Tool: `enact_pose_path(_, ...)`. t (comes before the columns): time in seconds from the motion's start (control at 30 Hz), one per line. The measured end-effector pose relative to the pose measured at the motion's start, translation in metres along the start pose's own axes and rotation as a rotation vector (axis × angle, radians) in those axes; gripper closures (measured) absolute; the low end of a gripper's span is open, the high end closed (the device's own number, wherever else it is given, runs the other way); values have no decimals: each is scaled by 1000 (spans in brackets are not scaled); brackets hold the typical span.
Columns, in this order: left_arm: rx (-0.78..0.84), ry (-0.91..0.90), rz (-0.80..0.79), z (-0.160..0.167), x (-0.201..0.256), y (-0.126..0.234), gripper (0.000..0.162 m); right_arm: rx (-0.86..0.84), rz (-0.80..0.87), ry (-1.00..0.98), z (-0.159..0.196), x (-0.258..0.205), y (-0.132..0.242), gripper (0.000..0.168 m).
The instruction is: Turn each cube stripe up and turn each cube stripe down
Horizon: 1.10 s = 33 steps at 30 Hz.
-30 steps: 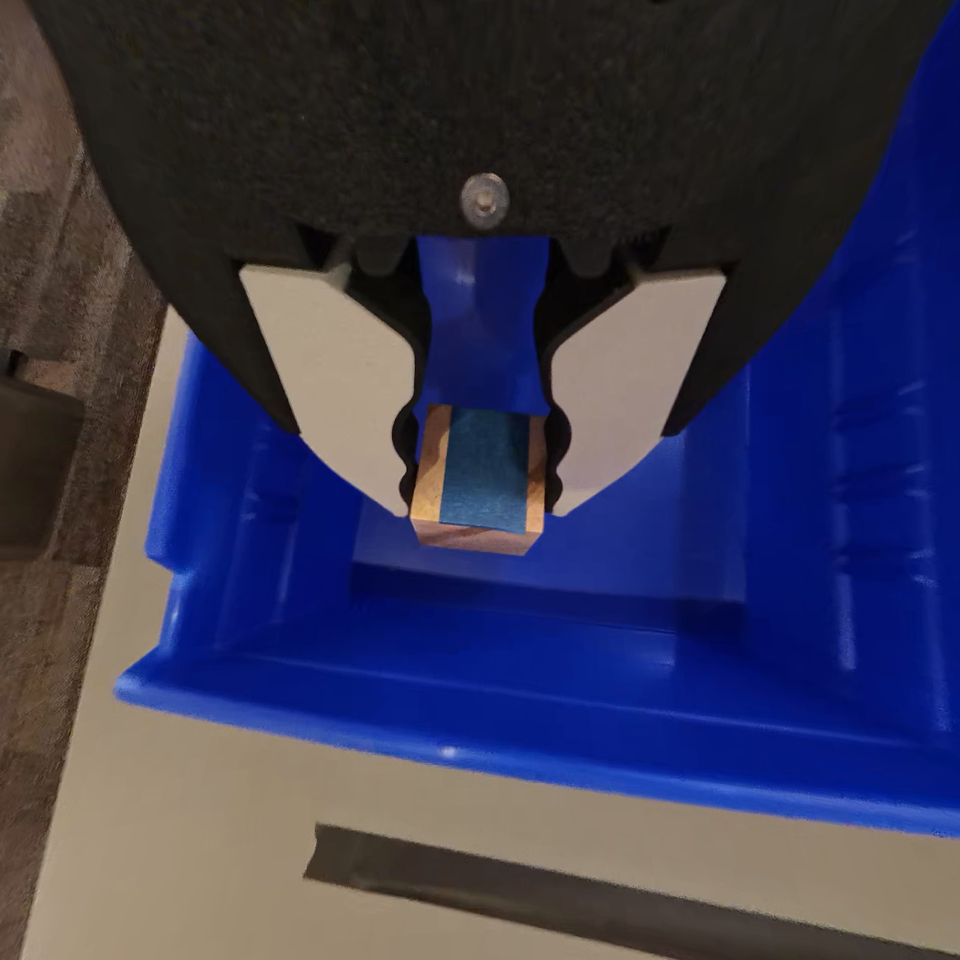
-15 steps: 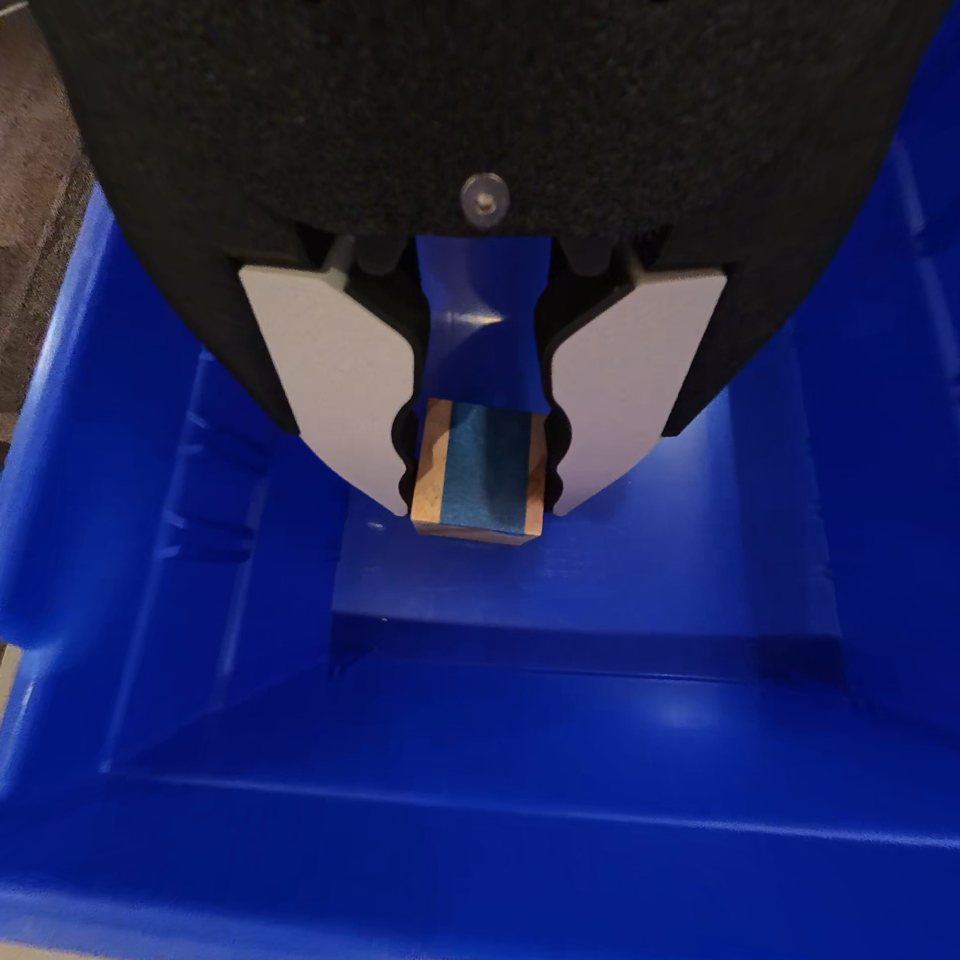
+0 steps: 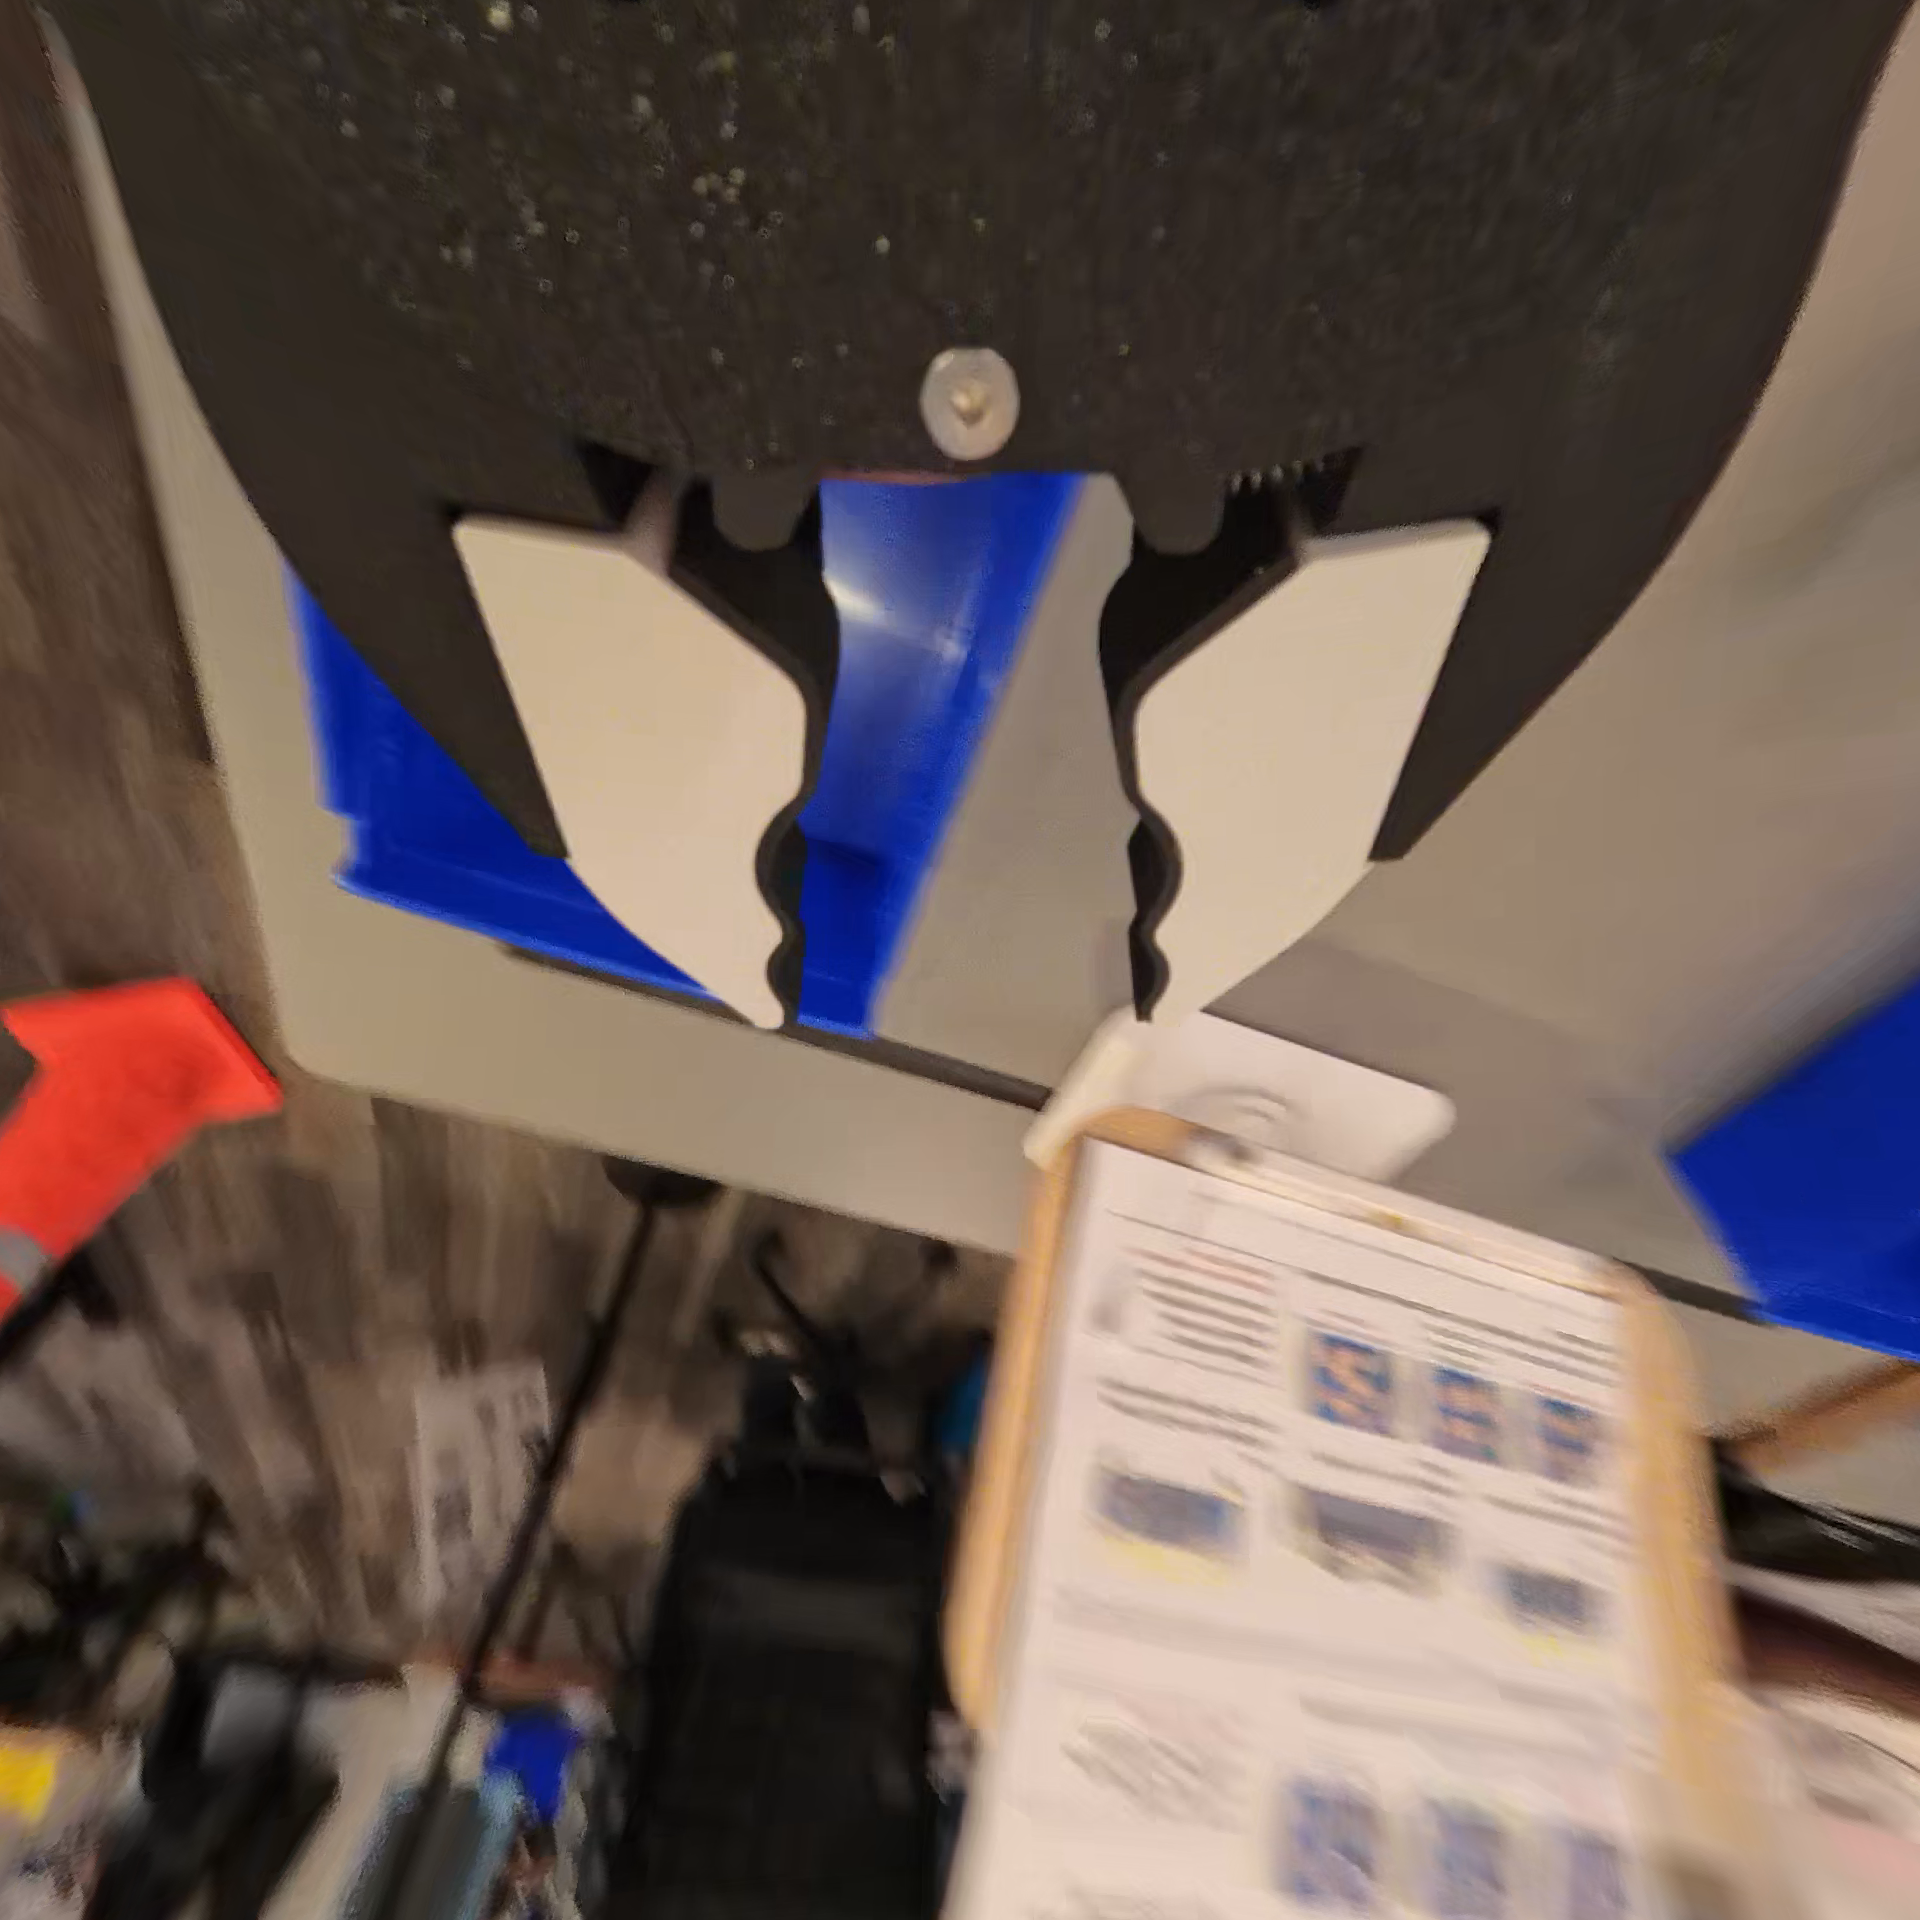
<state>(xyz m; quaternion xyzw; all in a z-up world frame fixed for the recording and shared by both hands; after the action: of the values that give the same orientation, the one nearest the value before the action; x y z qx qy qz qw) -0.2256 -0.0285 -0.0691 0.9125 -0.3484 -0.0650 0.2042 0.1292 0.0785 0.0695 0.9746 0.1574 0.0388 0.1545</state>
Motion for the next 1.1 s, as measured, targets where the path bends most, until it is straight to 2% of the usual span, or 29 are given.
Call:
enact_pose_path(0.07, 18, 18, -15, -1, -1, 4, 97, 159, -140, -22, -2, -50, 21, 117)
enact_pose_path(0.13, 17, 49, -3, 0, 2, 8, 97, 241, -322, -97, 11, -97, 33, 129)
enact_pose_path(0.2, 24, 65, 10, 2, 7, 14, 97, 275, -437, -161, 35, -135, 35, 121)
enact_pose_path(0.4, 42, 34, -32, 12, 12, 25, 98, 339, -504, -89, 109, -198, 22, 116)
enact_pose_path(0.67, 56, -5, -37, 19, 16, 20, 99, 360, -453, -20, 140, -192, 12, 117)
enact_pose_path(0.87, 45, -9, -46, 20, 14, 18, 99, 342, -452, 6, 144, -194, 10, 118)
enact_pose_path(1.0, -18, -13, -8, 22, 12, 21, 100, 338, -456, 24, 145, -196, 9, 119)
enact_pose_path(1.1, -109, -75, 28, 16, 1, 39, 98, 328, -467, 14, 146, -196, 8, 119)
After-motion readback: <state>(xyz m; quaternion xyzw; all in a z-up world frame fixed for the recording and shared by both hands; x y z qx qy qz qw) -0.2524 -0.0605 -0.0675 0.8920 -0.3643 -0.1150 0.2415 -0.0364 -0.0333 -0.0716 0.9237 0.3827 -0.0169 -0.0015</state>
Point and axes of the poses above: each gripper's, where its closed fingertips meet, y back along the fingers, z out of its underside, x = y × z across the jaws, the point moved 5 cm from there along y, back along the fingers, and after that the axes turned 2 degrees about -z, right-handed, at the moved point
